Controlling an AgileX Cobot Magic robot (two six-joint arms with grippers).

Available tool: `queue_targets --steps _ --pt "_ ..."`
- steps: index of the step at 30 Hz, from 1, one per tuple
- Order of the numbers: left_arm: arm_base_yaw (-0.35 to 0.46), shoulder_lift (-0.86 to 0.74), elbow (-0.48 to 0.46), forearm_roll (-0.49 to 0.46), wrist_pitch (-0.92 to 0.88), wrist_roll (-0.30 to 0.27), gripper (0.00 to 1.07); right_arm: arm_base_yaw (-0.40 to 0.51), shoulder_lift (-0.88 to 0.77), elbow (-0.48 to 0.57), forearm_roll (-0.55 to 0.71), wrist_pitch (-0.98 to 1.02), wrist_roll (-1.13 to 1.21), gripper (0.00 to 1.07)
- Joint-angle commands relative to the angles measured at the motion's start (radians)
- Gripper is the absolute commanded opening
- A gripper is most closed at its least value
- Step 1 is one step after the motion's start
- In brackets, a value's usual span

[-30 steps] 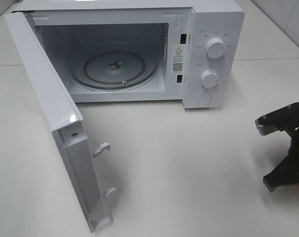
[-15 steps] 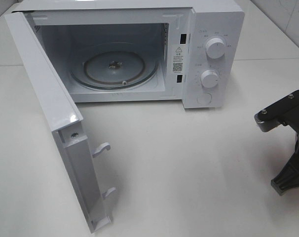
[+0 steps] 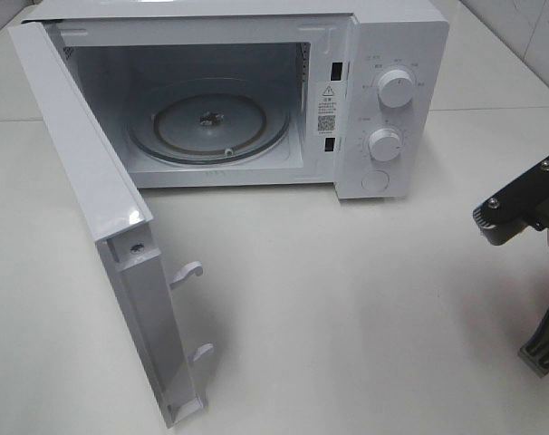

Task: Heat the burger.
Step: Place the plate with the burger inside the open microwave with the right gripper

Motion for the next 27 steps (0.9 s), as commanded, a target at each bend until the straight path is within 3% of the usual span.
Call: queue_targets --steps 1,17,27 --pt "0.000 -0.016 0.001 -0.006 -0.015 -0.005 0.95 0.054 -0.021 0.001 -0.051 0.061 -0.012 0.00" --pt "0.000 -0.016 0.001 -0.006 -0.015 -0.005 0.95 0.361 -0.028 0.001 -0.052 0.101 -0.082 0.00" --pt "0.000 -0.016 0.001 -0.006 -0.015 -0.005 0.95 0.399 -0.033 0.001 -0.059 0.047 -0.224 0.00"
